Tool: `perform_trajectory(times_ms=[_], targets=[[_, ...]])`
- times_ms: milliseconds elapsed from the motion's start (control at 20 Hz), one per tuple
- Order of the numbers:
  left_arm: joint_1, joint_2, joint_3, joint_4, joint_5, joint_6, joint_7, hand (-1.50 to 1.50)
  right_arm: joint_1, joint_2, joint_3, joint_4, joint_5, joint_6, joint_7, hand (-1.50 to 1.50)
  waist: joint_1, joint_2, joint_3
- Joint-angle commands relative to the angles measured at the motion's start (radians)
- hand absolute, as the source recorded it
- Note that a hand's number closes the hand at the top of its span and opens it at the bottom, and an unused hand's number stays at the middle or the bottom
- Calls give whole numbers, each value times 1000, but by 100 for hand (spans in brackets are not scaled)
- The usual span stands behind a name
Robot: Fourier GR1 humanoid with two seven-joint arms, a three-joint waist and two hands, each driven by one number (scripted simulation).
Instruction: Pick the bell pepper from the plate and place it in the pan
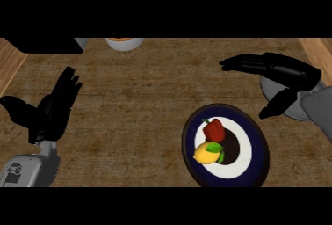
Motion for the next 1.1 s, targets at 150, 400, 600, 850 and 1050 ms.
perform_trajectory(times_ms=[150,400,600,850,1050], targets=[[12,7,5,-64,7,-3,50,0,-101,55,152,-35,198,91,157,-150,3,-2,0],[34,-11,19,15,-8,-16,-38,0,-44,15,270,-83,330,152,160,-150,-18,-1,0],[57,-36,15,-32,-29,9,-20,0,-16,51,237,-163,380,205,207,-150,-17,-4,0],[14,-25,41,43,-15,-31,-35,0,59,13,280,-263,527,101,230,-150,-25,-1,0],[33,2,56,-66,-7,-26,55,0,103,20,234,-420,560,175,343,-150,-22,-5,0]])
